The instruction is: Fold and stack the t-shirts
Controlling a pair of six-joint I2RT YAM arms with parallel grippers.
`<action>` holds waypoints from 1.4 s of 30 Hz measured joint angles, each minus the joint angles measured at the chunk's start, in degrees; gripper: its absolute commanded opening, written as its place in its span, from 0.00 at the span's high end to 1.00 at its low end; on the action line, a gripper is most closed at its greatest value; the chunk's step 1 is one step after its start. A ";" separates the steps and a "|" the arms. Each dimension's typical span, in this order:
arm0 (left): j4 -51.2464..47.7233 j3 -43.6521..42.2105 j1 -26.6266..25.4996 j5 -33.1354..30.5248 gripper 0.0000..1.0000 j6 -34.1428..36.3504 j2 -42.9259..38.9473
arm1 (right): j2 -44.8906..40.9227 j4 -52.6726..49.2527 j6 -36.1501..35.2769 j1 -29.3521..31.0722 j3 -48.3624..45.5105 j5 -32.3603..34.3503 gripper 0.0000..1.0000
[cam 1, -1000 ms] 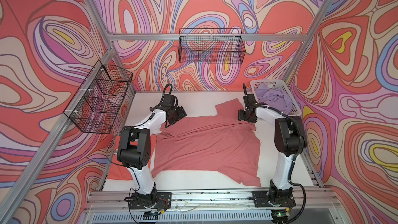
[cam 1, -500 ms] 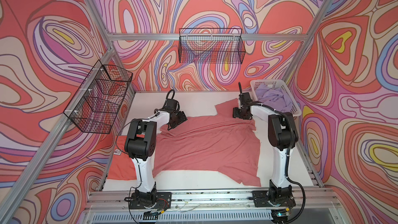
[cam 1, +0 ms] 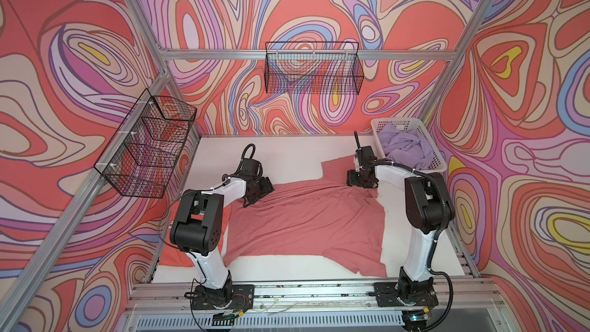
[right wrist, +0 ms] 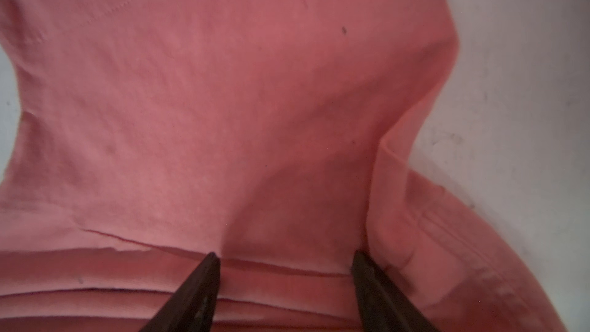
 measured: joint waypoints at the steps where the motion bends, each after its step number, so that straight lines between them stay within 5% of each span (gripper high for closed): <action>1: -0.44 -0.50 0.04 -0.31 0.24 -0.07 -0.52 | 0.13 -0.48 -0.13 0.61 0.35 0.11 0.30; 8: -1.68 -0.63 0.11 -0.96 0.23 -0.44 -1.11 | 0.24 -4.61 0.72 3.34 2.99 0.70 0.29; 16: -2.49 4.28 0.11 0.00 0.22 -1.20 0.96 | 1.27 -5.60 0.85 1.92 17.84 3.54 0.33; 42: -2.60 3.28 0.09 3.50 0.20 -2.32 -4.61 | 26.27 1.03 -0.76 -4.94 39.87 2.95 0.55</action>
